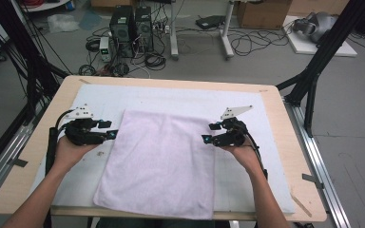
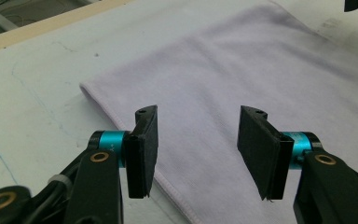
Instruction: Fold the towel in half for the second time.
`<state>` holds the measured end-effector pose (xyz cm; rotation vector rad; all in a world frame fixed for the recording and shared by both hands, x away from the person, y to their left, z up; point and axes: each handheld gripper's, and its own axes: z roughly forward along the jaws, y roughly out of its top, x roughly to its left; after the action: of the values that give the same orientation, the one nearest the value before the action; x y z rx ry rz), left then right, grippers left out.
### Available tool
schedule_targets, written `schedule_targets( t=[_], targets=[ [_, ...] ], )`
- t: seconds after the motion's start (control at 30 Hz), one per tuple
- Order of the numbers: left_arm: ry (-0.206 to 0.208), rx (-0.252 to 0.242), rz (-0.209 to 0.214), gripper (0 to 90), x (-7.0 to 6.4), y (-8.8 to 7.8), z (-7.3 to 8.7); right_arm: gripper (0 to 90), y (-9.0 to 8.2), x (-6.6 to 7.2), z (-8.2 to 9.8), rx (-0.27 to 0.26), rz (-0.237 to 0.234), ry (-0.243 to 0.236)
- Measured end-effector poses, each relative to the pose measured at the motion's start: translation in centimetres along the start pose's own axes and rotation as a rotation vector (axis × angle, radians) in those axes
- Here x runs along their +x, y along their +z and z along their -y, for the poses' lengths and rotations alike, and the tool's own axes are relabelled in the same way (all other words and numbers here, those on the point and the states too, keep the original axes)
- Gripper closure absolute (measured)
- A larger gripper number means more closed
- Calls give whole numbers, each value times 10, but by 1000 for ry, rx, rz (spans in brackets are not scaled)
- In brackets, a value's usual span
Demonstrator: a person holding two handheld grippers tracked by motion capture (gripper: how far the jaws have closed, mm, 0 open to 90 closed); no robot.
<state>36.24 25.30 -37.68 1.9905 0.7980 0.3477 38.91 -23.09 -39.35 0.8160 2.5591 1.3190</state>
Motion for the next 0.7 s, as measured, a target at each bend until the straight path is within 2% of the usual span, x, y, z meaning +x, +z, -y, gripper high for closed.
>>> schedule_targets(
  t=[0.2,0.3,0.37,0.47,0.57,0.7],
  targets=[
    [7,14,-22,495,15,5,-18,364,-3,-11,-17,24,29,-10],
    [9,15,-30,498,22,8,-29,363,-6,-16,-27,18,38,-13],
    [12,16,-32,498,27,10,-36,366,-8,-18,-34,9,51,-32],
    [7,13,-32,506,35,17,-43,364,-10,-24,-41,14,64,-27],
    [-9,34,-32,532,48,27,-44,363,-8,-34,-39,8,80,-3],
    [-52,59,-42,569,65,44,-33,361,1,-45,-30,44,97,34]
  ],
)
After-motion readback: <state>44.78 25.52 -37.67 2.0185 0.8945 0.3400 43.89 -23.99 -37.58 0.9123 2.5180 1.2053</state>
